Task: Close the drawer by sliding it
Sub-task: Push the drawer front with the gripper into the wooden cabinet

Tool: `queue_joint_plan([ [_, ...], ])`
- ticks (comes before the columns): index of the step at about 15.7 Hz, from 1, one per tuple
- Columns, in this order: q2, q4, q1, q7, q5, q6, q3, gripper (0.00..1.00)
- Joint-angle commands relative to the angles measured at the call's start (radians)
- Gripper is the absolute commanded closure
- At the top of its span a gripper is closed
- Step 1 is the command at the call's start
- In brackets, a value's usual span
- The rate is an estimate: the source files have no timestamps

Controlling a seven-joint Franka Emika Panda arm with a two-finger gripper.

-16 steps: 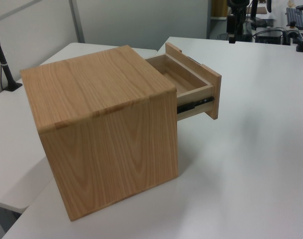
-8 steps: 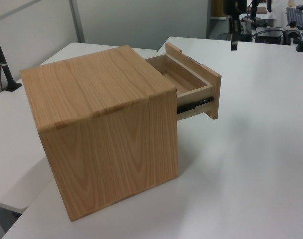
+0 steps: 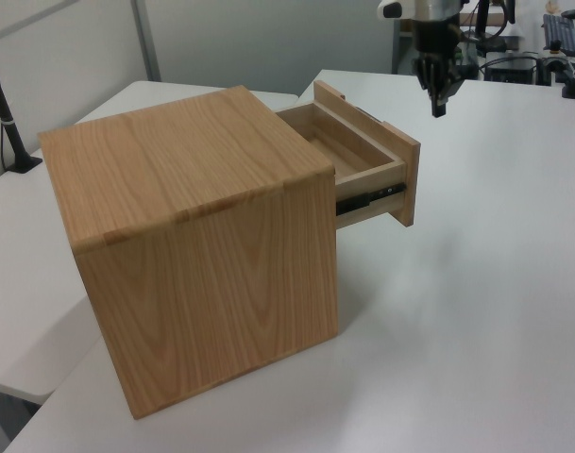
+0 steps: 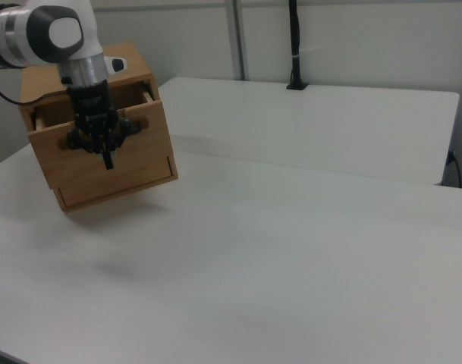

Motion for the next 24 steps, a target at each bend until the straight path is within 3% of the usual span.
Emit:
queue_joint_plan([
  [1, 0.075, 0.022, 0.033, 0.074, -0.008, 0.092, -0.003, 1.0],
  [5, 0.175, 0.097, 0.035, 0.139, 0.0, 0.152, 0.015, 1.0],
  [9, 0.279, 0.241, 0.04, 0.173, 0.084, 0.158, 0.025, 1.0],
  [13, 0.321, 0.252, 0.072, 0.258, 0.12, 0.288, 0.026, 1.0],
  [19, 0.413, 0.317, 0.128, 0.337, 0.121, 0.422, 0.026, 1.0],
  [24, 0.454, 0.326, 0.135, 0.391, 0.121, 0.534, 0.026, 1.0],
])
